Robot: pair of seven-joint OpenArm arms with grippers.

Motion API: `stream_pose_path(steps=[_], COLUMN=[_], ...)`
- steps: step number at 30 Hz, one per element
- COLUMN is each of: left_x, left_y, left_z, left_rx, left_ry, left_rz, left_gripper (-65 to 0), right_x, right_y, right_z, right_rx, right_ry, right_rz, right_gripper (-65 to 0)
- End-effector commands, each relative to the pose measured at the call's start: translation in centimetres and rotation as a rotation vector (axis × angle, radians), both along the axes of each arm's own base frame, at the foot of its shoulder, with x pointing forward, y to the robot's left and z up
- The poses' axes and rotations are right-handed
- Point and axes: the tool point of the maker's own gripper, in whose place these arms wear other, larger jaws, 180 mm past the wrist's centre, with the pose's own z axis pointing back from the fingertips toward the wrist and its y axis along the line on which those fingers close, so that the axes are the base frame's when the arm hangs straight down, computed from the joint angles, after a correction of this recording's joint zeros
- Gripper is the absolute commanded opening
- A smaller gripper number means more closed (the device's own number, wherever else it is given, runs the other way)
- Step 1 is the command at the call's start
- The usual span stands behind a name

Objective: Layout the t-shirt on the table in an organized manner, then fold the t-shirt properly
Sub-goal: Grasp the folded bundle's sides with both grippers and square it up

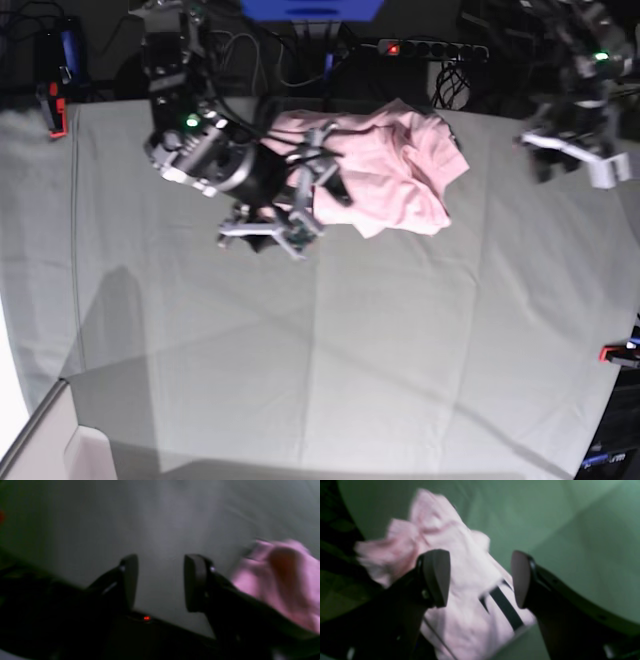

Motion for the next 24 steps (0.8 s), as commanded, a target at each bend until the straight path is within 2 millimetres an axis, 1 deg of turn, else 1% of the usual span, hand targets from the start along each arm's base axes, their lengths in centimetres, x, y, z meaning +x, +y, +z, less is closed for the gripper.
stream_pose_path(steps=[1,3,5,9,11,13,16,21,22,24], left_x=[0.6,1.0,1.2,1.1,0.9,0.8,1.0,1.2,1.4,1.6], left_y=[-1.4,-4.2,-6.4,-10.1,-12.2,-13.4,-14.4,-14.3,-14.4,-14.5], left_z=[1.0,1.3,1.5,2.1,2.1,2.0,2.0,2.0,1.8,0.8], left_rx=[-0.006,-0.038,-0.063,-0.106,-0.133,-0.152,-0.168,-0.167,-0.171,-0.182], left_ry=[-0.046,-0.057,-0.065,-0.074,-0.073,-0.071,-0.072,-0.075,-0.074,-0.052], left_rz=[-0.037,-0.096,-0.146,-0.230,-0.279,-0.307,-0.328,-0.322,-0.322,-0.320], left_gripper=[-32.5,-31.1,-31.0,-31.0,-30.9,-30.9,-30.9,-30.9,-30.9,-30.9], right_x=[0.8,1.1,1.3,1.1,0.6,0.3,-0.2,-0.8,-0.9,-0.9], right_y=[0.3,-0.7,-1.4,-2.6,-2.6,-2.6,-2.8,-3.1,-3.1,-3.1], right_z=[1.4,1.2,1.1,0.6,0.2,0.0,-0.4,-0.9,-1.0,-0.9], right_rx=[0.039,0.031,0.026,0.015,0.013,0.012,0.004,-0.007,-0.007,-0.008], right_ry=[-0.046,-0.043,-0.041,-0.026,-0.012,-0.004,0.008,0.022,0.023,0.023], right_rz=[-0.005,-0.032,-0.053,-0.083,-0.083,-0.083,-0.081,-0.076,-0.076,-0.076], right_gripper=[-26.6,-26.6,-26.6,-26.6,-26.6,-26.6,-26.6,-26.6,-26.6,-26.6])
